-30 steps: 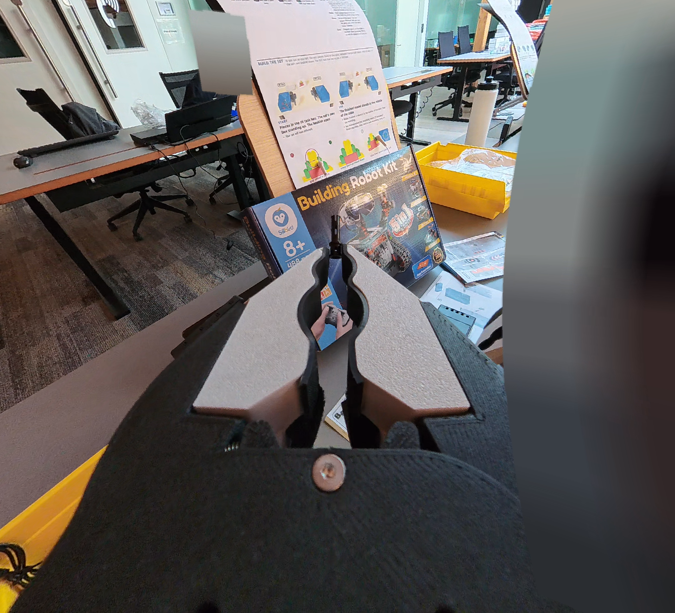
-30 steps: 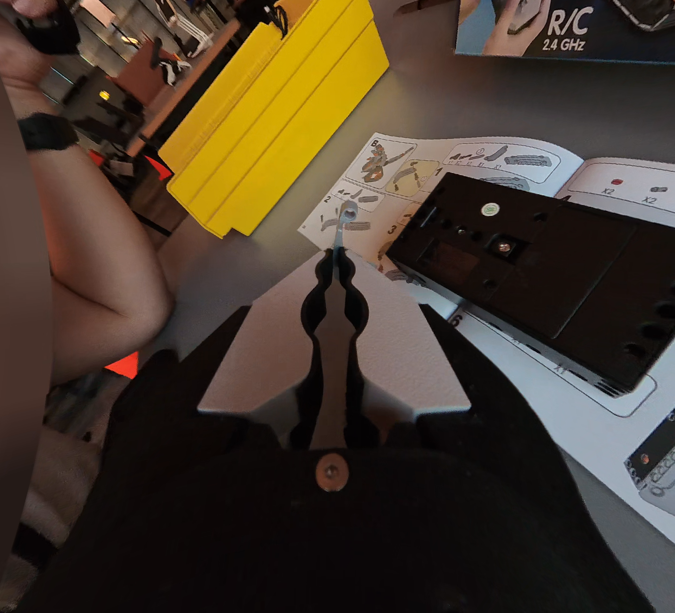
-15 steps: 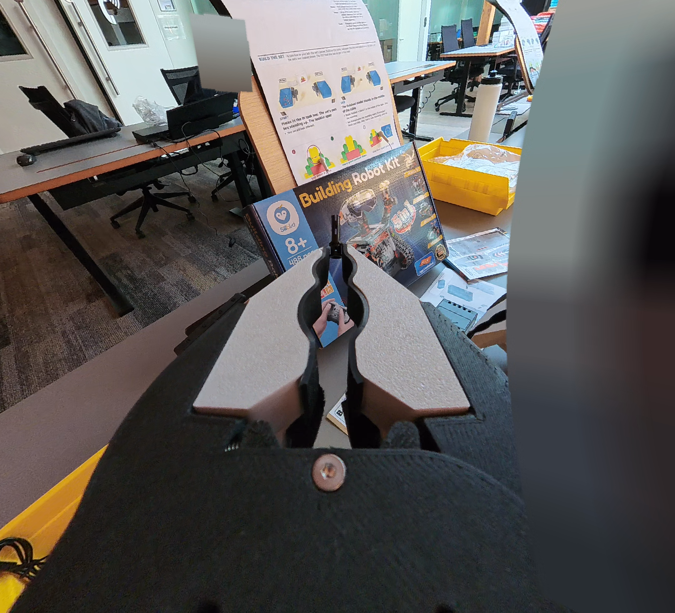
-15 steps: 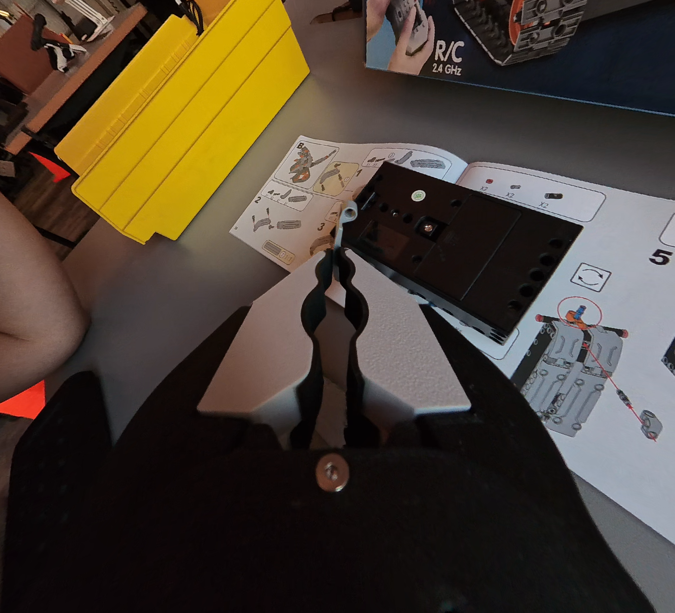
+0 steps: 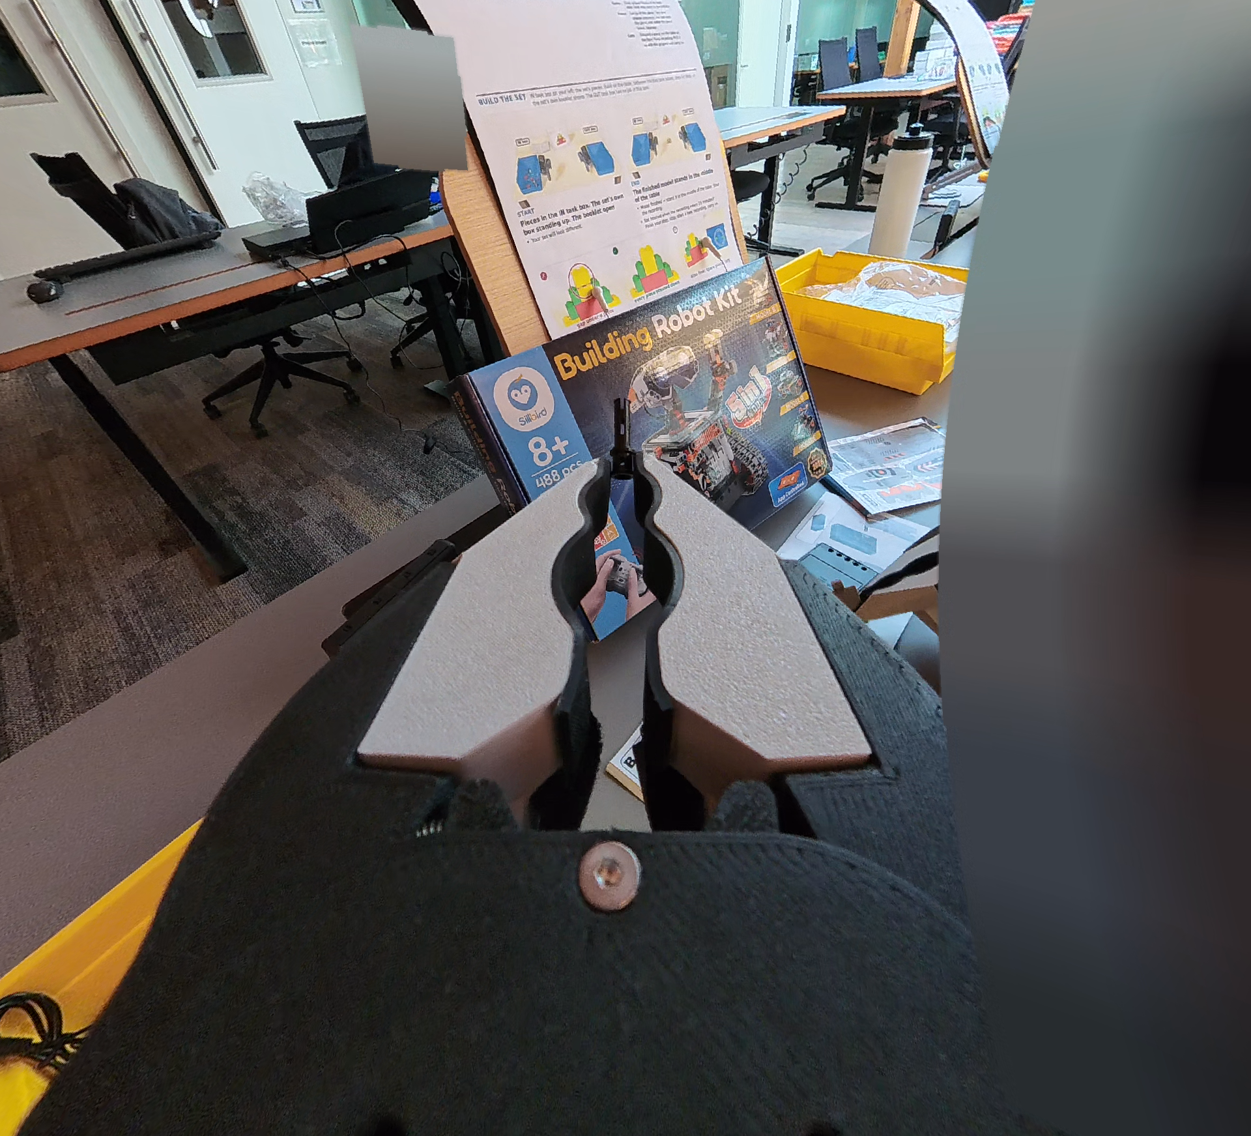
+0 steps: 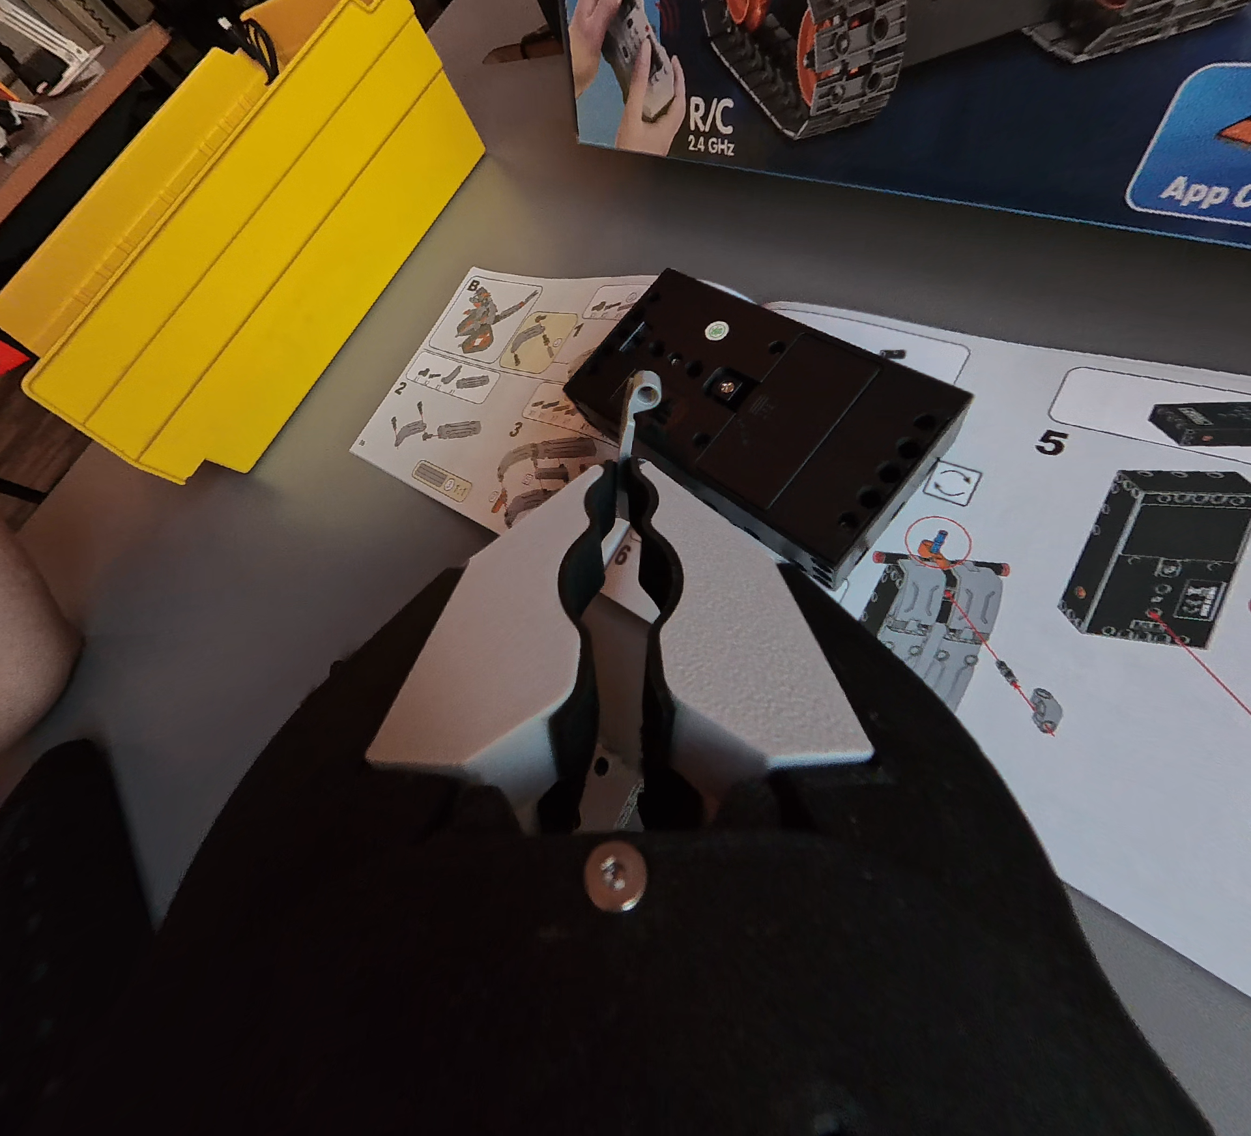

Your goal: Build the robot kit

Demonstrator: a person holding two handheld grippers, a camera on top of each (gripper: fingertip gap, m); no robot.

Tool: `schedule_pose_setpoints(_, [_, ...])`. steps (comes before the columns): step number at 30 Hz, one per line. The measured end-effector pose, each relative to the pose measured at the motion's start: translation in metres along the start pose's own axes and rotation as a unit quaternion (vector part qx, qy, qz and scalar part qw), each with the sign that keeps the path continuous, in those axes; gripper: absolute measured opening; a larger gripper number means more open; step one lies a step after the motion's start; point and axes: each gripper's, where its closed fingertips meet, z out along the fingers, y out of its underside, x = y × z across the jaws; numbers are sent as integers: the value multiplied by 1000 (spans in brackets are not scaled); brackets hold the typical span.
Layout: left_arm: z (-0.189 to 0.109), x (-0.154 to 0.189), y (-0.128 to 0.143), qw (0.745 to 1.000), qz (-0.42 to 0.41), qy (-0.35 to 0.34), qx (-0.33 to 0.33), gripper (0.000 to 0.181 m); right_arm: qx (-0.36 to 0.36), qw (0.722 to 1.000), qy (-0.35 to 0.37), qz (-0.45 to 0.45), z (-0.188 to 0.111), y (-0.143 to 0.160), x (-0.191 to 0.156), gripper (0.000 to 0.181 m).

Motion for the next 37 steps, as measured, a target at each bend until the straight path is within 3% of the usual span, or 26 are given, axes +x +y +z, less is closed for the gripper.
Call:
schedule_pose_setpoints(20, [-2,-1,0,1000,1,-2,0,5,12,999,36,14,-9,-7,26,1])
schedule_pose_setpoints(26, [-1,-1,0,1000,0,-2,1,5,49,999,-17,0,-15,-20,-2,1])
schedule_pose_setpoints(33, [-4,-3,-3,1000,-3,-10,9,5,111,985,-132,-2,-31,-35,-62,1])
schedule_pose_setpoints(37, [-4,-6,-4,1000,-8,-16,12,5,134,980,-148,6,-34,-37,-71,1])
